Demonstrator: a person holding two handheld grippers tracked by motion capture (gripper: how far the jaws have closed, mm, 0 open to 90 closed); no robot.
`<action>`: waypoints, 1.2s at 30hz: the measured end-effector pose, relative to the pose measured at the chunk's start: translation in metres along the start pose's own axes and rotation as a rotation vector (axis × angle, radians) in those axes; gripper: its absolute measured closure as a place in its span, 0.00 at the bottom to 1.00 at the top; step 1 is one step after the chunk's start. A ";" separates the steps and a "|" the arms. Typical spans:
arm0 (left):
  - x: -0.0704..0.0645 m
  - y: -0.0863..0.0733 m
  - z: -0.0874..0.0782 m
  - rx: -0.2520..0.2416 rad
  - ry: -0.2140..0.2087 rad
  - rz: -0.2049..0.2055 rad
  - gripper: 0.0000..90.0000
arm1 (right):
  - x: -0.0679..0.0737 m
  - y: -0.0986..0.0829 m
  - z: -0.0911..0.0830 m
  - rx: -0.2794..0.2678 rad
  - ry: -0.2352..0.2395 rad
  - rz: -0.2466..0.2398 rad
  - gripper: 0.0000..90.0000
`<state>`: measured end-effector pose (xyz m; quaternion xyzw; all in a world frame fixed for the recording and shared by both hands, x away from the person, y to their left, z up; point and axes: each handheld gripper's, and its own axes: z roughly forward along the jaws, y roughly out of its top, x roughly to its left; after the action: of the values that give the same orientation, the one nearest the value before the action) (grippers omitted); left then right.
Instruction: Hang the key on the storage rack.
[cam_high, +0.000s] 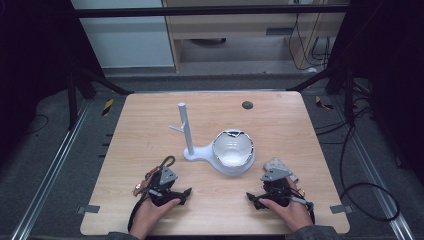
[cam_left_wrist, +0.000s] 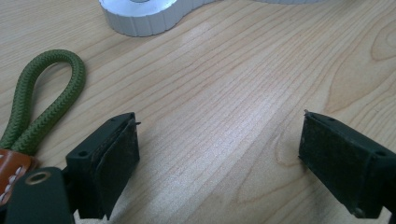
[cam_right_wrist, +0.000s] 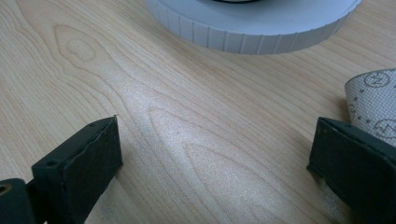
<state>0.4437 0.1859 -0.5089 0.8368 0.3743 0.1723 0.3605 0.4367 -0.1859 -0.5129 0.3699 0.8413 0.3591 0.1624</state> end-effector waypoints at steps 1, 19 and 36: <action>0.000 0.000 0.000 0.001 -0.002 0.001 0.11 | 0.000 0.000 0.000 0.000 0.001 0.001 0.03; 0.014 0.006 -0.022 0.040 0.002 0.046 0.11 | 0.000 0.000 0.000 -0.003 -0.004 0.004 0.03; 0.080 0.024 -0.050 0.194 0.025 0.016 0.24 | 0.001 -0.001 -0.001 0.000 -0.004 0.006 0.03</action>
<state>0.4807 0.2585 -0.4559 0.8685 0.3872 0.1484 0.2717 0.4356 -0.1862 -0.5130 0.3732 0.8399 0.3587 0.1632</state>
